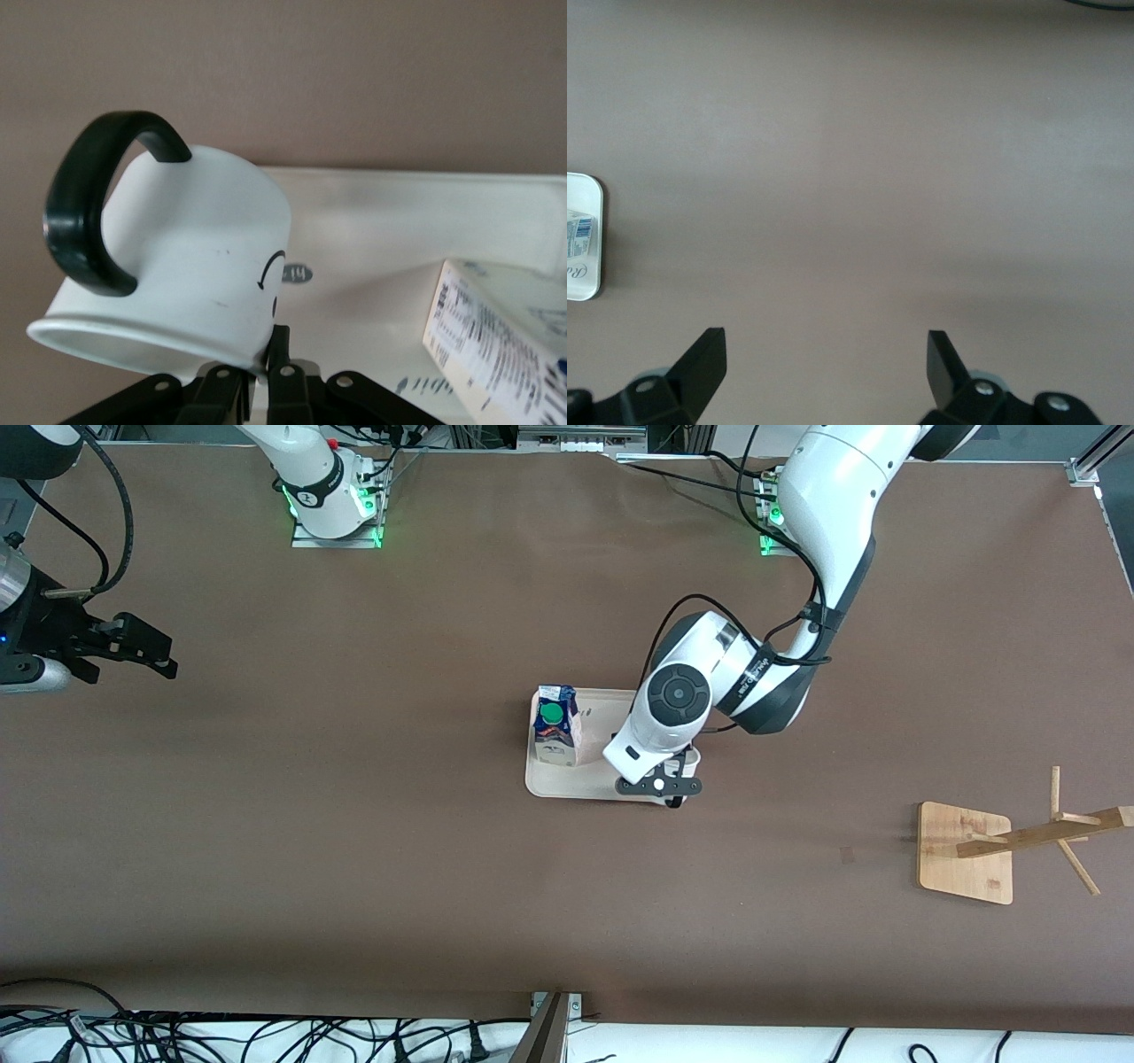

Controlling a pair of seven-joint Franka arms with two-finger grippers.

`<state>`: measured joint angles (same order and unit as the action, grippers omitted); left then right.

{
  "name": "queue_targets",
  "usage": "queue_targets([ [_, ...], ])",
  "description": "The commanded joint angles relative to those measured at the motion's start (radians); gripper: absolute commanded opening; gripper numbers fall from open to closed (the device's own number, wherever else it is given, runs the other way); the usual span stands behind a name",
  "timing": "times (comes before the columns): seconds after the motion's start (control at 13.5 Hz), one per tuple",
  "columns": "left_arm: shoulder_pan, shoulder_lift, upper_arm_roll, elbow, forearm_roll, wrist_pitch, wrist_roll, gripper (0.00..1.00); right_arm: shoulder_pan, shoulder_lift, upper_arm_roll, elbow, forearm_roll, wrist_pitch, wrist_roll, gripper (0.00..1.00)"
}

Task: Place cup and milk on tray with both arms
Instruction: 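Lower the held mug onto the tray beside the milk carton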

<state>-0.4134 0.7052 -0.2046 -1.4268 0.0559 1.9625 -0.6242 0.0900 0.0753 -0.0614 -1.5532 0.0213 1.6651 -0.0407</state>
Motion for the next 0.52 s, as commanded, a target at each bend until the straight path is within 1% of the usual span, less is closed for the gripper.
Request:
queue_targets([
  [0.0,-0.008,0.002,0.007,0.031,-0.072,-0.073,-0.035,0.00,-0.010,0.006,0.011,0.021,-0.004,-0.018,0.005,1.00],
  [0.3,-0.022,0.010,0.005,0.016,-0.102,-0.073,-0.129,0.00,-0.010,0.006,0.011,0.021,-0.004,-0.018,0.005,1.00],
  [0.45,-0.027,0.017,0.004,-0.010,-0.110,-0.080,-0.150,0.00,-0.010,0.006,0.011,0.021,-0.004,-0.018,0.005,1.00],
])
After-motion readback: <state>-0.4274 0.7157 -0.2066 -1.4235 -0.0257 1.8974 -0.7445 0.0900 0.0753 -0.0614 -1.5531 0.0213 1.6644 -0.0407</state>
